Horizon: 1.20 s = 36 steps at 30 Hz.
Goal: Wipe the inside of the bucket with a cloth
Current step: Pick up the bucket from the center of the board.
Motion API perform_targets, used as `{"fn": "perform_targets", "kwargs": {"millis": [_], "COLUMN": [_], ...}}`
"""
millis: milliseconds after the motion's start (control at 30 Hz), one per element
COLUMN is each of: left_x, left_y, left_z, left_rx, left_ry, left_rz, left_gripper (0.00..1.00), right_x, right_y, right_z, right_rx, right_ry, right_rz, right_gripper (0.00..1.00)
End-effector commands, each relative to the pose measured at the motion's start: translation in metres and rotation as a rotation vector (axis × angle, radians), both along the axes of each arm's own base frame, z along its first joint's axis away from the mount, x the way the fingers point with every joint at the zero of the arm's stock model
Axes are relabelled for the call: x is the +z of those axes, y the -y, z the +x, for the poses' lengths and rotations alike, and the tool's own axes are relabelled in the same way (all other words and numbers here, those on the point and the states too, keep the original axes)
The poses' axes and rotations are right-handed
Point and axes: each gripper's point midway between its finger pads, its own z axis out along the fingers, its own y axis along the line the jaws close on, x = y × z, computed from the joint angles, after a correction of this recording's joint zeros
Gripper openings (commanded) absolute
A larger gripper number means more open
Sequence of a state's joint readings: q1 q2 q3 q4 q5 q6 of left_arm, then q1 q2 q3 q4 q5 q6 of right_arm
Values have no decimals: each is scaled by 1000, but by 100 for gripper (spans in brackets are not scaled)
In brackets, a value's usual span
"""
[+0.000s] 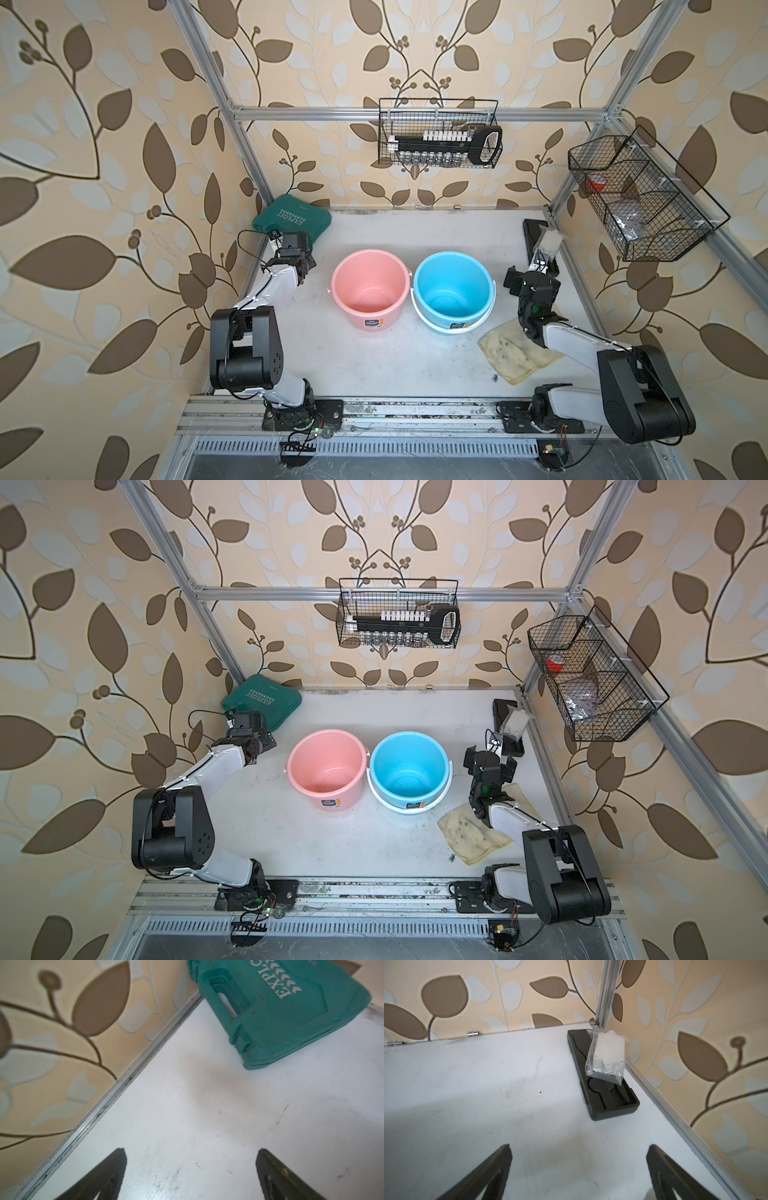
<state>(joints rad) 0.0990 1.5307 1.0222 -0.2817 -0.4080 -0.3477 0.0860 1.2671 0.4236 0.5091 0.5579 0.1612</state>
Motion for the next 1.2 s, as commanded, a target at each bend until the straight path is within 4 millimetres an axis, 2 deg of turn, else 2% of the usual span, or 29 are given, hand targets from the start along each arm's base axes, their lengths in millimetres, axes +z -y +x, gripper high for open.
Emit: {"fn": "perform_targets", "kwargs": {"millis": [0, 67, 167, 267, 433, 500, 667, 767, 967, 1167], "left_x": [17, 30, 46, 67, 101, 119, 150, 156, 143, 132], "left_y": [15, 20, 44, 81, 153, 183, 242, 277, 343, 386], "left_z": [1, 4, 15, 28, 43, 44, 43, 36, 16, -4], "left_rx": [-36, -39, -156, -297, -521, -603, -768, -867, -1042, -1155], "left_ry": [6, 33, 118, 143, 49, 51, 71, 26, -85, -127], "left_rz": [-93, -122, -212, -268, -168, -155, -223, -209, -143, -106], "left_gripper": [99, 99, 99, 98, 97, 97, 99, 99, 99, 99], "right_x": [9, 18, 28, 35, 39, 38, 45, 51, 58, 71], "right_y": [13, 16, 18, 15, 8, 3, -5, -12, -28, -37], "right_z": [-9, -13, -19, -25, -34, -38, -51, -55, -59, -64], "right_rx": [-67, -79, -83, -75, -65, -47, -29, 0, 67, 124], "right_ry": [-10, 7, -9, -17, -36, -41, -32, -46, -82, -89], "right_rz": [71, 84, 119, 171, 272, 313, 385, 411, 482, 491], "right_gripper": [99, 99, 99, 99, 99, 99, 99, 99, 99, 99]}}
